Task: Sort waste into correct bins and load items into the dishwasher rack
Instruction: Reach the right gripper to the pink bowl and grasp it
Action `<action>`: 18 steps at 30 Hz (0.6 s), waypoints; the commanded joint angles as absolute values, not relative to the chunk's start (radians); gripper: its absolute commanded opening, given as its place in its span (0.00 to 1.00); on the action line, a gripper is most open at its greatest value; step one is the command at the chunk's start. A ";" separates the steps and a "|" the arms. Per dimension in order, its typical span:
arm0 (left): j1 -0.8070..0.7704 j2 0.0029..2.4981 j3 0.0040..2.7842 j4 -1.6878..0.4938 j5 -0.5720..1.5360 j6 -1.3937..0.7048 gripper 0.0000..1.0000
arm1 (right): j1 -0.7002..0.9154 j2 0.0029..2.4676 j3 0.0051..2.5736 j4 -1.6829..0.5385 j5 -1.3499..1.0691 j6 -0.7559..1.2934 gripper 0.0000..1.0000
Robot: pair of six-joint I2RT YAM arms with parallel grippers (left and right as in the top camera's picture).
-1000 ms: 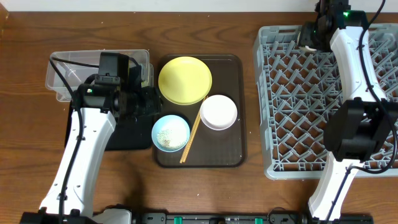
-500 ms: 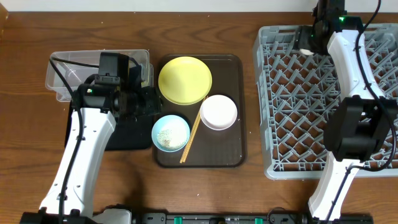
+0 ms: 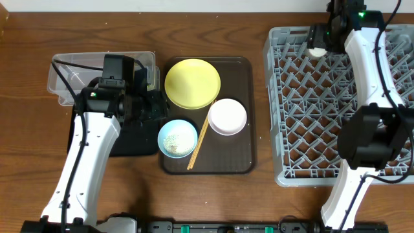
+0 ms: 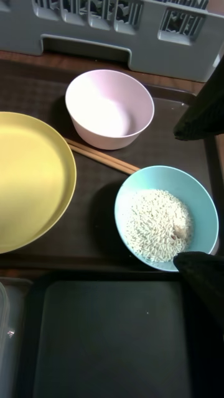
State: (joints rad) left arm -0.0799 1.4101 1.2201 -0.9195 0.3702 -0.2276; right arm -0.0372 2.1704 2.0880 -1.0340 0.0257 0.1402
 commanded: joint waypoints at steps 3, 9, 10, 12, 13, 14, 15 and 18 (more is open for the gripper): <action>-0.075 1.405 1.232 -0.962 0.284 -0.211 0.61 | -0.019 2.070 2.115 -1.124 -0.228 0.093 0.76; -0.075 1.405 1.230 -1.024 0.166 -0.242 0.61 | 0.085 2.069 2.111 -1.262 -0.371 -0.014 0.77; -0.075 1.405 1.230 -1.031 0.159 -0.242 0.61 | 0.111 2.069 2.111 -1.281 -0.371 -0.030 0.77; -0.075 1.405 1.230 -1.040 0.135 -0.253 0.61 | 0.159 2.069 2.110 -1.312 -0.366 -0.069 0.78; -0.075 1.405 1.230 -1.044 0.117 -0.267 0.61 | 0.185 2.069 2.105 -1.323 -0.351 -0.069 0.78; -0.075 1.405 1.230 -1.047 0.105 -0.272 0.61 | 0.208 2.069 2.098 -1.330 -0.339 -0.068 0.78; -0.075 1.405 1.230 -1.050 0.099 -0.272 0.61 | 0.237 2.069 2.084 -1.336 -0.320 -0.069 0.78; -0.075 1.404 1.230 -1.050 0.096 -0.272 0.61 | 0.304 2.071 2.038 -1.337 -0.262 -0.068 0.78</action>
